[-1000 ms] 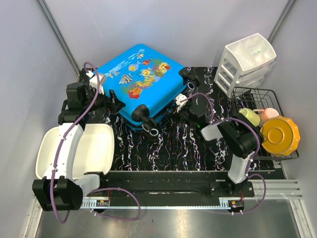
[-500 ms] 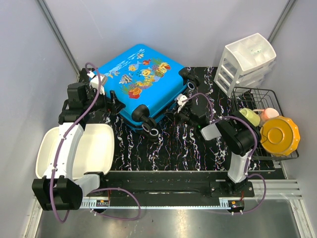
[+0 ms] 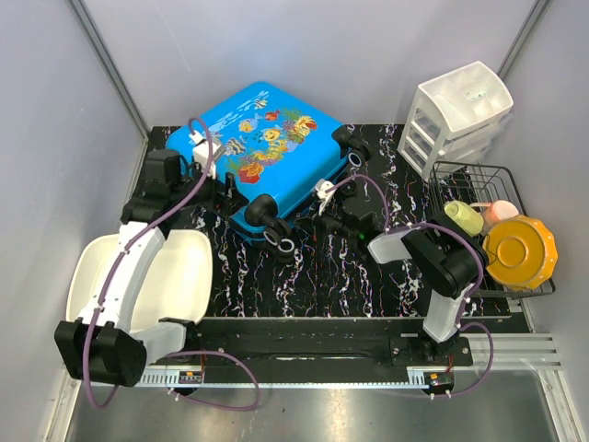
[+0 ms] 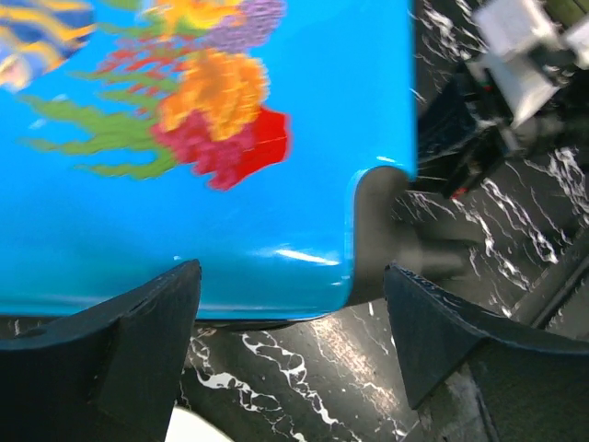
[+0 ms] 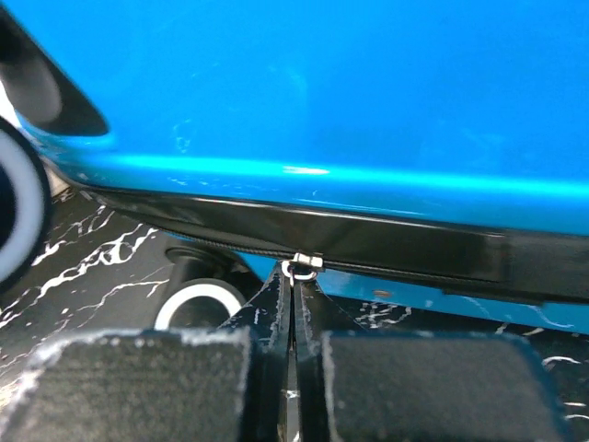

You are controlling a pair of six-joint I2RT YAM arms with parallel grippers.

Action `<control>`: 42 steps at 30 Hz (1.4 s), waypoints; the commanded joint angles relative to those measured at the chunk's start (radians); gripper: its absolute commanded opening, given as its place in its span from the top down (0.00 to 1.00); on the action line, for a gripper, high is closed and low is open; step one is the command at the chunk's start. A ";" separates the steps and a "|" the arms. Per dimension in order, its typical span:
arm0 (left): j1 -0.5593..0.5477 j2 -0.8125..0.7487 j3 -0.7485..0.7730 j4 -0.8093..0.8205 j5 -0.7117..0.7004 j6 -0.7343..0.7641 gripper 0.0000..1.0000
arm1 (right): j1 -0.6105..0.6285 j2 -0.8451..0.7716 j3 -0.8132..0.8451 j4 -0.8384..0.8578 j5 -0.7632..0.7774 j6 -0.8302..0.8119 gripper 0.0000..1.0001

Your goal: Open, take out, and arrange the luggage

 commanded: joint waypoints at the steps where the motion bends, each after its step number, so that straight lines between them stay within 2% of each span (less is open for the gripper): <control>1: -0.091 0.022 0.130 -0.105 0.116 0.276 0.14 | 0.058 -0.064 0.027 -0.026 -0.077 0.028 1.00; 3: -0.152 0.044 0.224 -0.289 0.158 0.437 0.10 | 0.058 -0.071 0.027 -0.041 -0.074 0.027 1.00; 4: -0.173 0.068 0.252 -0.346 0.164 0.576 0.08 | 0.058 -0.073 0.027 -0.045 -0.069 0.024 1.00; 5: -0.224 0.079 0.275 -0.444 0.159 0.635 0.04 | 0.058 -0.079 0.024 -0.052 -0.071 0.022 1.00; 7: -0.279 0.110 0.330 -0.532 0.126 0.792 0.01 | 0.058 -0.082 0.024 -0.060 -0.071 0.019 1.00; 9: -0.370 0.140 0.359 -0.612 0.077 0.860 0.01 | 0.058 -0.081 0.026 -0.063 -0.065 0.014 1.00; 13: -0.497 0.183 0.362 -0.615 -0.072 0.971 0.01 | 0.058 -0.074 0.032 -0.069 -0.056 0.010 1.00; 19: -0.548 0.277 0.393 -0.588 -0.187 1.095 0.01 | 0.058 -0.071 0.038 -0.075 -0.060 0.005 1.00; 27: -0.574 0.317 0.321 -0.483 -0.328 1.272 0.02 | 0.058 -0.067 0.044 -0.077 -0.057 0.007 1.00; 29: -0.580 0.318 0.304 -0.441 -0.331 1.283 0.05 | 0.056 -0.064 0.049 -0.077 -0.062 0.011 1.00; 32: -0.589 0.329 0.298 -0.445 -0.315 1.309 0.16 | 0.058 -0.058 0.062 -0.080 -0.065 0.028 1.00; 34: -0.597 0.331 0.292 -0.489 -0.295 1.339 0.34 | 0.061 -0.062 0.062 -0.077 -0.060 0.031 1.00; 37: -0.597 0.325 0.269 -0.529 -0.270 1.359 0.53 | 0.062 -0.079 0.052 -0.081 -0.031 0.033 1.00; 39: -0.597 0.318 0.253 -0.549 -0.264 1.364 0.60 | 0.064 -0.088 0.044 -0.097 -0.008 0.019 1.00; 42: -0.596 0.317 0.246 -0.577 -0.270 1.353 0.74 | 0.059 -0.108 0.035 -0.140 0.105 -0.050 1.00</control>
